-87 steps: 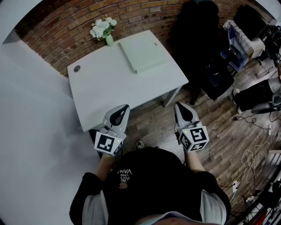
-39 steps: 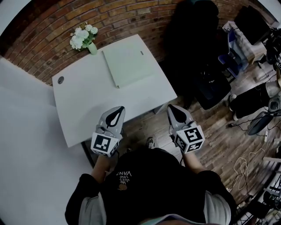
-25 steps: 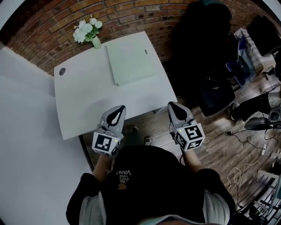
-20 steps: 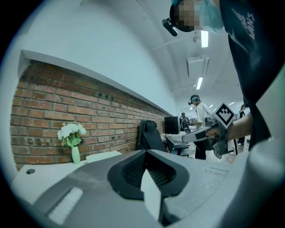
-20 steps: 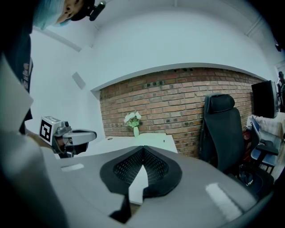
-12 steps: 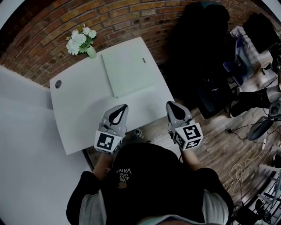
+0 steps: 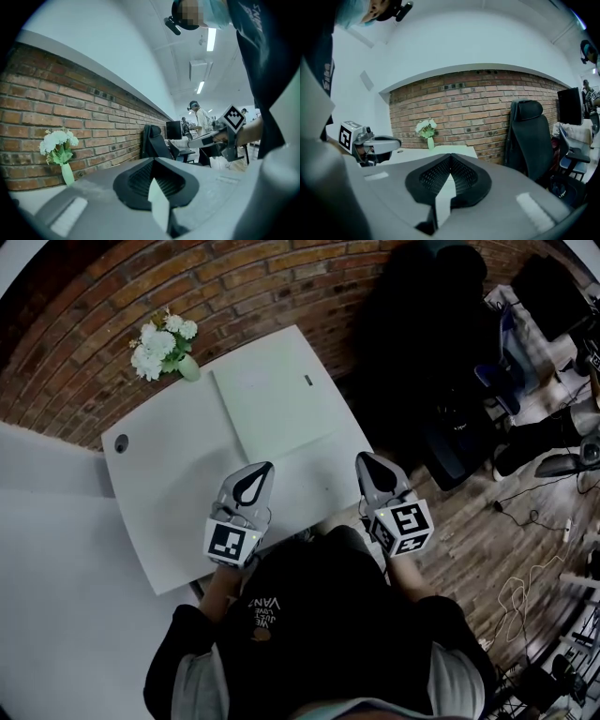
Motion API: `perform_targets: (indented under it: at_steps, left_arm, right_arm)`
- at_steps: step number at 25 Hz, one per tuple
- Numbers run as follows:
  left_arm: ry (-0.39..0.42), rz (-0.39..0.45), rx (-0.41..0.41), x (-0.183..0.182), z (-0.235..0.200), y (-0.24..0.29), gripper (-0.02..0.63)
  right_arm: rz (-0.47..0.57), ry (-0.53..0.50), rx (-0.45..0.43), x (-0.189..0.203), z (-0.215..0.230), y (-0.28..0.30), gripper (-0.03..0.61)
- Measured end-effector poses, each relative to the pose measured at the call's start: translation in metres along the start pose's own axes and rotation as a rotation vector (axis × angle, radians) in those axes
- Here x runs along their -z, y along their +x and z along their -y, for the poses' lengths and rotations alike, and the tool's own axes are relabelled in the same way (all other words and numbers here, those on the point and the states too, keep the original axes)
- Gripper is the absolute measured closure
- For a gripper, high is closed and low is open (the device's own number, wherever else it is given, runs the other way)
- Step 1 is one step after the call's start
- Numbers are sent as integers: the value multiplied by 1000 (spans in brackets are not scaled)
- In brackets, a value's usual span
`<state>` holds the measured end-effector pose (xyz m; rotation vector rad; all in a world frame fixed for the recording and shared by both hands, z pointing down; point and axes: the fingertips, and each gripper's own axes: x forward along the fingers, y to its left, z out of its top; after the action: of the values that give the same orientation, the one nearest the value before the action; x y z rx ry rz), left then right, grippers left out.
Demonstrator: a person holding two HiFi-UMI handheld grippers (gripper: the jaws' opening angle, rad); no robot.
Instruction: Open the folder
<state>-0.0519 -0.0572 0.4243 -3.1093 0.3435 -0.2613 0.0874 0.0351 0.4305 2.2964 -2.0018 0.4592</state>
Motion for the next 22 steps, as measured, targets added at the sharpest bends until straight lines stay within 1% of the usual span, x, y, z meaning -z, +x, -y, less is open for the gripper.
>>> perform_targets:
  at_steps: [5, 9, 14, 22]
  left_arm:
    - [-9, -9, 4, 5, -5, 1, 617]
    - [-18, -7, -17, 7, -9, 5, 617]
    - [-6, -6, -69, 6, -12, 15, 617]
    - [6, -44, -167, 3, -11, 42, 617]
  right_arm:
    - [-6, -3, -7, -1, -1, 12, 580]
    - [-11, -7, -21, -2, 4, 21, 580]
    - [-14, -17, -60, -5, 19, 31, 580]
    - [-38, -54, -149, -13, 52, 49, 580]
